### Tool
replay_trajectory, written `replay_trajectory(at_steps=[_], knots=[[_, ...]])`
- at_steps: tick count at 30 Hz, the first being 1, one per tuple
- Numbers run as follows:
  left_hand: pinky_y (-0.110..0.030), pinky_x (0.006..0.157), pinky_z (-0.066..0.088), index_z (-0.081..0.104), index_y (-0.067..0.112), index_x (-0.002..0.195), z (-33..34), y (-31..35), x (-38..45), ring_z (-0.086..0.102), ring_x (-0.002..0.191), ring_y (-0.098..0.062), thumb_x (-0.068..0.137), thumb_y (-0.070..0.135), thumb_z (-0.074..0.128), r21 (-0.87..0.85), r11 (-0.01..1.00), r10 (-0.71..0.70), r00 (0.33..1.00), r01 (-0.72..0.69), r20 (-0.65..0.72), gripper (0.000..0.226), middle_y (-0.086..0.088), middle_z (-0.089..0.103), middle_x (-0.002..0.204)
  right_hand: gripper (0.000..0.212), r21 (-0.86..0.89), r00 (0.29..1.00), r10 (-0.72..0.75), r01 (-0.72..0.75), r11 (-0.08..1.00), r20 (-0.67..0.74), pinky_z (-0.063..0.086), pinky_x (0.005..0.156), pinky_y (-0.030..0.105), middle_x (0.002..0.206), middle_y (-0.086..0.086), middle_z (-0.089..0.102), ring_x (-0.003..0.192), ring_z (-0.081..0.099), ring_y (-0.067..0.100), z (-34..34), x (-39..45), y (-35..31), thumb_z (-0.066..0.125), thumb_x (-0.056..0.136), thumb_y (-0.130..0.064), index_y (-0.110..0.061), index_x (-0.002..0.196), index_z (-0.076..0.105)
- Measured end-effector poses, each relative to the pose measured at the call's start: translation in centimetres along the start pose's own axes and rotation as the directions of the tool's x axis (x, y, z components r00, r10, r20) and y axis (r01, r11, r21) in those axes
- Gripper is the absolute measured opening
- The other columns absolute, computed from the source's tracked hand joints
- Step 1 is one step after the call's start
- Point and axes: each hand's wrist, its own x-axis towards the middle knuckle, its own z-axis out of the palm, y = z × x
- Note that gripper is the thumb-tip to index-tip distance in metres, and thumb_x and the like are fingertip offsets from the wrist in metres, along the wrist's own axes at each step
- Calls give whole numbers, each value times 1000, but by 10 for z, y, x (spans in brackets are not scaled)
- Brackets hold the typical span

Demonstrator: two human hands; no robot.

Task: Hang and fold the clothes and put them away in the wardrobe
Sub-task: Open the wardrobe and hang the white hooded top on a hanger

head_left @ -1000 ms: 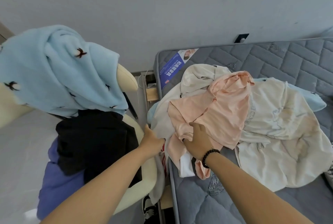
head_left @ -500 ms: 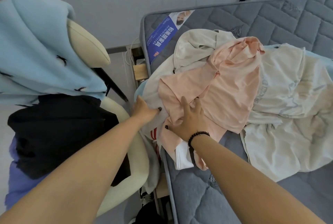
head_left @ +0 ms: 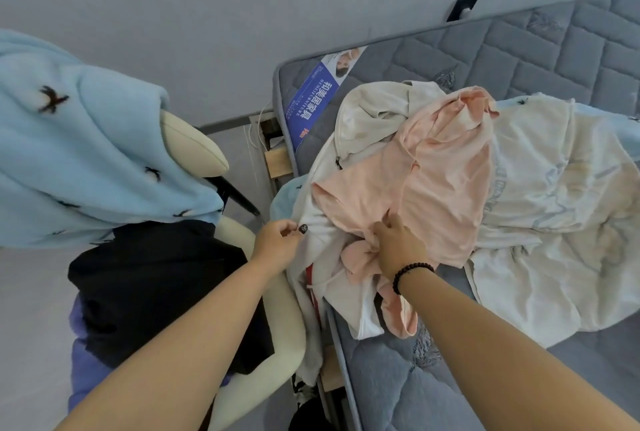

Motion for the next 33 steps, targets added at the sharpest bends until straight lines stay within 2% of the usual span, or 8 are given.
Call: replay_trajectory(at_steps=[5, 10, 13, 17, 22, 25, 28, 33], knots=[[-23, 67, 37, 55, 15, 86, -17, 47, -33, 50, 80, -13, 98, 14, 49, -358, 934, -13, 999, 0, -32, 13, -1, 58, 88, 39, -30, 996, 87, -88, 996, -28, 46, 73, 36, 121, 9, 41, 104, 50, 30, -51, -24, 19, 46, 89, -5, -14, 128, 45], [-39, 91, 45, 56, 15, 92, -28, 94, -63, 54, 97, -24, 100, 10, 43, -599, 800, -84, 996, 44, -39, 16, -9, 60, 98, 48, -48, 984, 147, -152, 987, -97, 43, 71, 34, 121, 9, 43, 106, 52, 30, -105, -52, 37, 48, 88, -9, -18, 134, 38], [-44, 96, 46, 54, 12, 102, -40, 128, -82, 56, 98, -25, 100, 8, 38, -654, 755, -79, 997, 44, -25, 17, -12, 60, 103, 38, -43, 975, 191, -197, 980, -117, 40, 67, 34, 118, 9, 42, 104, 52, 30, -135, -68, 45, 51, 87, -9, -15, 124, 45], [-35, 79, 51, 52, -1, 122, -62, 175, -109, 61, 102, -31, 98, 5, 35, -697, 717, -16, 999, -15, -39, 30, -19, 61, 114, 24, -58, 954, 255, -266, 962, -159, 40, 67, 35, 116, 10, 42, 101, 51, 30, -169, -92, 53, 47, 87, -8, -12, 111, 47], [-24, 59, 51, 57, 6, 89, -91, 230, -155, 59, 70, -17, 97, 3, 38, -754, 647, 95, 993, -116, -71, 21, -9, 61, 83, 26, -23, 897, 388, -401, 916, -213, 42, 71, 35, 118, 10, 41, 104, 51, 29, -197, -119, 65, 45, 89, -7, -11, 115, 47], [-25, 57, 48, 58, 8, 89, -104, 250, -183, 58, 66, -16, 99, 9, 38, -757, 636, 142, 987, -152, -79, 22, -6, 60, 77, 30, 2, 867, 451, -461, 888, -211, 45, 77, 37, 122, 10, 40, 108, 50, 29, -206, -135, 65, 48, 90, -12, -11, 120, 44], [-28, 62, 45, 57, 12, 79, -113, 262, -209, 57, 66, -17, 98, 8, 38, -737, 649, 215, 975, -189, -61, 27, -5, 59, 73, 49, 62, 908, 359, -354, 933, -219, 45, 88, 41, 130, 11, 35, 113, 44, 31, -211, -141, 43, 53, 88, -24, -16, 131, 32], [-27, 62, 48, 61, 16, 82, -120, 268, -242, 61, 71, -15, 100, 14, 42, -695, 682, 318, 948, -230, -1, 26, -1, 65, 75, 81, 353, 942, 43, 83, 932, -333, 34, 106, 47, 153, 7, 11, 137, 25, 32, -210, -140, -20, 62, 84, -31, -26, 148, 13]])
